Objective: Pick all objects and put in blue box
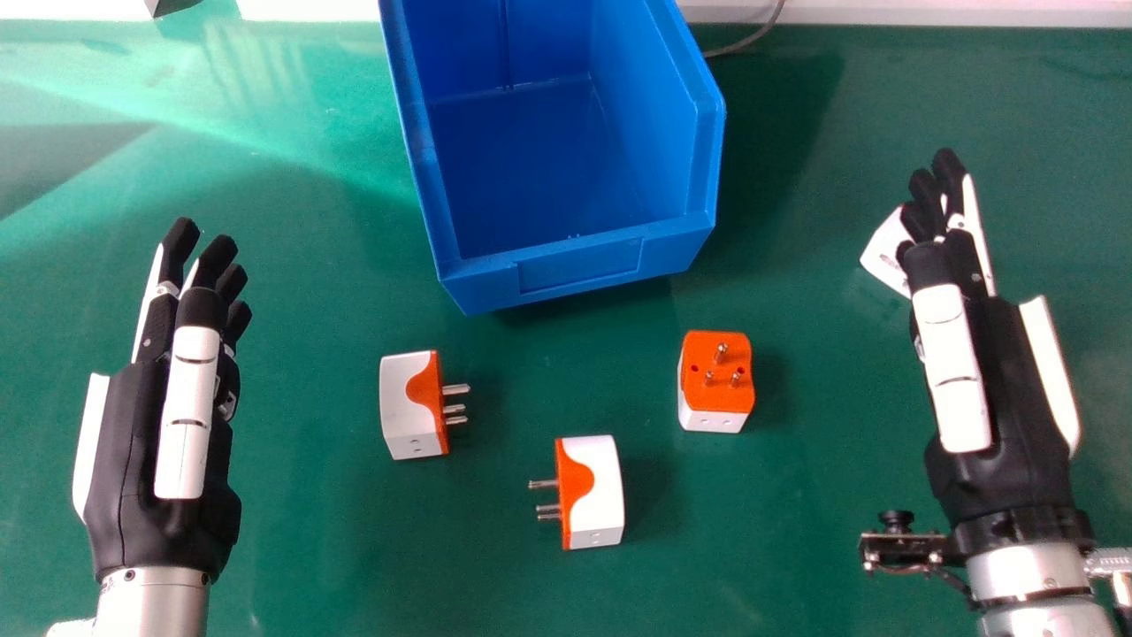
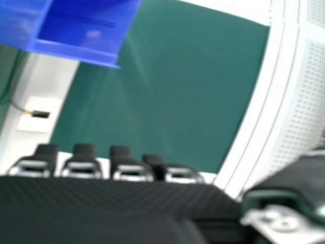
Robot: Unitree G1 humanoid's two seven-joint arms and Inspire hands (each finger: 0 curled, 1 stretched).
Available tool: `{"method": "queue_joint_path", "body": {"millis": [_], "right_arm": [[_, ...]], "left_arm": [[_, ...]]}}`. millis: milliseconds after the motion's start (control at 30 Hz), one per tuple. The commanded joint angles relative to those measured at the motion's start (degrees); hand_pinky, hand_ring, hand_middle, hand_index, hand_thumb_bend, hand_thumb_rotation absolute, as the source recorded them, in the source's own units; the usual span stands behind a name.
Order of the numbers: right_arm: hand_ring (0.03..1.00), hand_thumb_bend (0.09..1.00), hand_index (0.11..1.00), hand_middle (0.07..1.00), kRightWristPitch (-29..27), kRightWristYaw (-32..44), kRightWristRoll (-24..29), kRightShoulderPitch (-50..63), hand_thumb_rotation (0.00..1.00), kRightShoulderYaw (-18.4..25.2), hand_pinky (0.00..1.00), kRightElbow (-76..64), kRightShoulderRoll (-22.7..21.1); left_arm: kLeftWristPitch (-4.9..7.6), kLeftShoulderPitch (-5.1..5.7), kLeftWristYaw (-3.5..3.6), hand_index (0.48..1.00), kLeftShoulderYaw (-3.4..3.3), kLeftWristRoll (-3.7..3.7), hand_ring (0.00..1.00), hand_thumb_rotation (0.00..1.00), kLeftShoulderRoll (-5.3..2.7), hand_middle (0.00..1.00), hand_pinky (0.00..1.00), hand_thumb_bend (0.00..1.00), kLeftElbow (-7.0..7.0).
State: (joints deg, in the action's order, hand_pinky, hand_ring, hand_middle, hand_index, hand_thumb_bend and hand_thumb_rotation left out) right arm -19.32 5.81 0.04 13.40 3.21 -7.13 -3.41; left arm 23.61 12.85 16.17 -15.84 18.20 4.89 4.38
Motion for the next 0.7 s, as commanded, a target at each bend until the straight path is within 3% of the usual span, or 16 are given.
{"method": "queue_joint_path", "body": {"millis": [0,67,200,300,467,667], "right_arm": [[1.0,0.306,1.0,1.0,-0.4,-0.4,0.9,-0.9,1.0,-0.4,1.0,-1.2,0.4],[1.0,0.302,1.0,1.0,-0.2,-0.5,0.6,-0.8,1.0,-0.6,1.0,-1.4,0.7],[1.0,0.317,1.0,1.0,-0.8,-0.2,0.6,-0.5,1.0,-0.7,1.0,-1.3,0.5],[1.0,0.339,1.0,1.0,-1.0,-0.5,0.3,-0.2,1.0,-0.4,1.0,-1.5,0.4],[1.0,0.356,1.0,1.0,-0.9,-1.4,-1.3,0.3,1.0,0.1,1.0,-2.3,0.1],[1.0,0.382,1.0,1.0,-1.7,-1.5,-1.7,0.7,1.0,0.4,1.0,-2.4,-0.8]], "left_arm": [[2.25,-0.49,0.19,0.891,-0.63,0.65,0.89,0.66,-0.12,0.89,0.9,0.62,-0.05],[2.58,-0.51,0.28,0.888,-0.79,0.53,0.89,0.66,-0.04,0.89,0.9,0.62,0.12],[1.54,-0.02,0.38,0.875,-0.73,0.91,0.87,0.65,0.06,0.88,0.87,0.65,-0.48],[1.08,0.33,-0.12,0.875,-0.39,0.62,0.87,0.65,-0.19,0.88,0.86,0.67,-1.16],[1.57,0.61,-0.51,0.881,0.27,-0.36,0.88,0.67,-0.37,0.88,0.87,0.69,-2.01],[0.56,1.02,0.0,0.9,0.89,0.26,0.9,0.73,-0.05,0.9,0.9,0.66,-3.01]]}}
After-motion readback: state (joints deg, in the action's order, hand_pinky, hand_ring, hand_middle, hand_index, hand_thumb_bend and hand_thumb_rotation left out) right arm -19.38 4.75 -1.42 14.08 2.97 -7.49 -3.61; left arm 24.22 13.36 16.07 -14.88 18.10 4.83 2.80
